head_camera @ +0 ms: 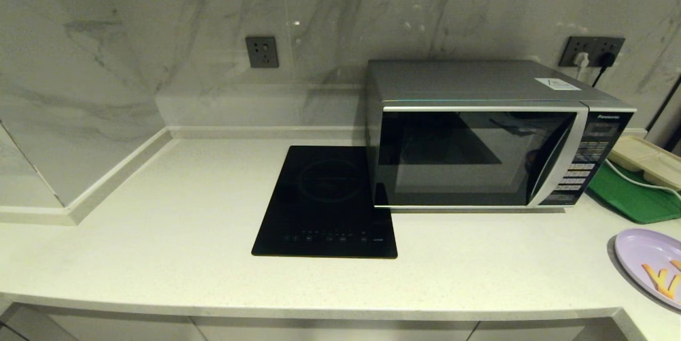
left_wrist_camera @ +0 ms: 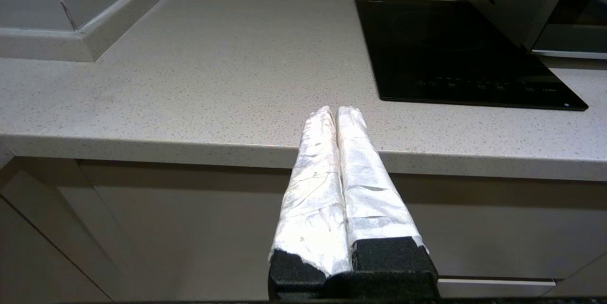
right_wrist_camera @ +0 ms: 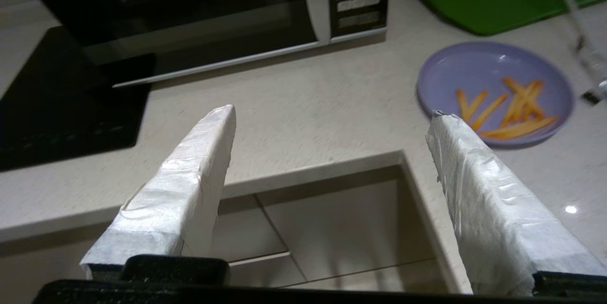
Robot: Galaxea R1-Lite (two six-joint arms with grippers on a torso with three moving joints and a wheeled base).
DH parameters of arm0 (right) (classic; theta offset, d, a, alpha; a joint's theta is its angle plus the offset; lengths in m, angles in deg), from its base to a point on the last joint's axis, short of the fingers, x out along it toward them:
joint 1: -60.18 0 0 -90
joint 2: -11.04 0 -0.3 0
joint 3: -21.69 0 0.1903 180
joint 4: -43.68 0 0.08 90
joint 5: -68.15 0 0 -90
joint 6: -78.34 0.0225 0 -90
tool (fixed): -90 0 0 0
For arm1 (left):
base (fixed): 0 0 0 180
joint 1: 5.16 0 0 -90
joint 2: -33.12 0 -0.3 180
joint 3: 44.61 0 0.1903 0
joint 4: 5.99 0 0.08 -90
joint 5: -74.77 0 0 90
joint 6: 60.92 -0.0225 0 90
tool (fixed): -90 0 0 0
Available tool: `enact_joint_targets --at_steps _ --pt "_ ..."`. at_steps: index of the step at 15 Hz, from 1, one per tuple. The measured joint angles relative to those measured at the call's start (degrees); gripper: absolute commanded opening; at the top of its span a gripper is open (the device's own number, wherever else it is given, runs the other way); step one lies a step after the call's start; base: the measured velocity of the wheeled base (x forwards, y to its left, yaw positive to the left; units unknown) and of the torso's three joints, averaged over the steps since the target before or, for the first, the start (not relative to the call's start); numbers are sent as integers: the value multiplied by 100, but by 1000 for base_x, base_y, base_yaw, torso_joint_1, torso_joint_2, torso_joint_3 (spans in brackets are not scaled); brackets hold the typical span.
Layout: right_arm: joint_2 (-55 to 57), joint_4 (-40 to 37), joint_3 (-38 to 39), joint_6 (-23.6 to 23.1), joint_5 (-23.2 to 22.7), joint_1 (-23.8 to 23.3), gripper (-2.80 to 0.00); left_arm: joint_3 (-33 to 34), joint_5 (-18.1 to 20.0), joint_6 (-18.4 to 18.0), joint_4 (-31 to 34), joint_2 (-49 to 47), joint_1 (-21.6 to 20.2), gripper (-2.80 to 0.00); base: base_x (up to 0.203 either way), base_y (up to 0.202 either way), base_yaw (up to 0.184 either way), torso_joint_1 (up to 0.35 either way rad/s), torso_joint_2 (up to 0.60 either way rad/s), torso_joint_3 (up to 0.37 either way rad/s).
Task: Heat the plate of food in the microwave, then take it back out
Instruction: Open the microwave oven
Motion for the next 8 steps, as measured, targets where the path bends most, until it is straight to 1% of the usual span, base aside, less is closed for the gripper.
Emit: enact_joint_targets --at_steps 3,4,6,8 --pt "1581 -57 -1592 -403 698 0 0 0 0 -1 2 0 0 -280 0 0 0 0 0 0" --pt "2149 -71 -2203 -594 1042 0 0 0 -1 0 0 0 0 -280 0 0 0 0 0 0" --pt "3213 -63 -3211 -1094 1907 27 0 0 0 0 2 0 0 -280 0 0 0 0 0 0" --pt "4239 18 -3965 -1529 2828 133 0 0 0 -1 0 0 0 -280 0 0 0 0 0 0"
